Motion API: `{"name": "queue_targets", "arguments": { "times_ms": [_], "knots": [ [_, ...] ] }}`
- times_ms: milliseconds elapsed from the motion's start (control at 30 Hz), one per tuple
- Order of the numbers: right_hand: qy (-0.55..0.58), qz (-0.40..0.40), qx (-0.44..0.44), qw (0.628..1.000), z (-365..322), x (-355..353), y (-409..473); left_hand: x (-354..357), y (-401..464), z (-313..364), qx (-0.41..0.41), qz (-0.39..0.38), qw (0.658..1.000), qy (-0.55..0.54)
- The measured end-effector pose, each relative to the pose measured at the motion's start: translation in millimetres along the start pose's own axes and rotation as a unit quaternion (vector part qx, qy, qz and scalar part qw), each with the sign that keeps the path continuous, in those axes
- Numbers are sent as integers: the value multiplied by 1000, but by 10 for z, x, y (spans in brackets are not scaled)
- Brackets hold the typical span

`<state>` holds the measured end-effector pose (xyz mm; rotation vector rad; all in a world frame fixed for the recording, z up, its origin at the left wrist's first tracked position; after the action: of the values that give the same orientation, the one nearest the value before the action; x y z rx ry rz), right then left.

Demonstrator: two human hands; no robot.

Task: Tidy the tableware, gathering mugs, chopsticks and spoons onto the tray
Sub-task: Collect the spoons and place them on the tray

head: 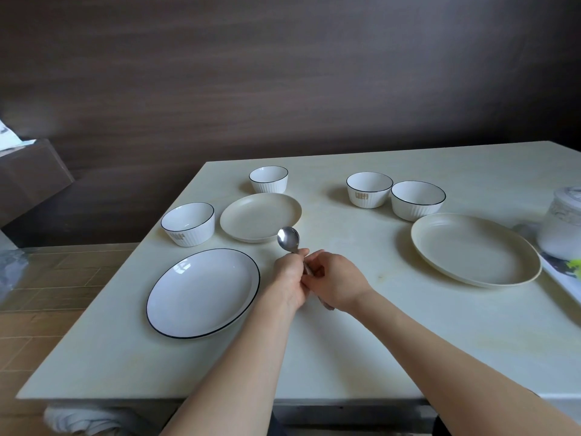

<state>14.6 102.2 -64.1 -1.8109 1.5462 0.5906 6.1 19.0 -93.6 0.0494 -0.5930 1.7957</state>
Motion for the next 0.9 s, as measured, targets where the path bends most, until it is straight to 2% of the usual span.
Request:
{"name": "queue_targets", "arguments": {
  "times_ms": [200,500,733,900],
  "knots": [
    [-19,7,12,1000,10,1,24,63,-10,-32,-12,-27,1000,7],
    [-110,104,7,988,-5,-106,-5,73,-66,-3,12,-45,997,55],
    [-82,106,13,991,33,-127,-3,99,-94,-38,19,-56,996,71],
    [-45,122,31,991,137,-282,1,152,-165,-25,55,-62,988,133]
  ]
}}
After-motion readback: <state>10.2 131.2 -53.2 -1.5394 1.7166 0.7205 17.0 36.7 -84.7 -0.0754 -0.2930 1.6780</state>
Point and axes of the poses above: each hand's wrist, its own y-axis towards the middle knuckle, its own x-axis out of the palm, z = x × y, the point moved 6 cm from there along y, towards the middle knuckle, and after that the axes turned 13 degrees about x, right-handed, at the moved point
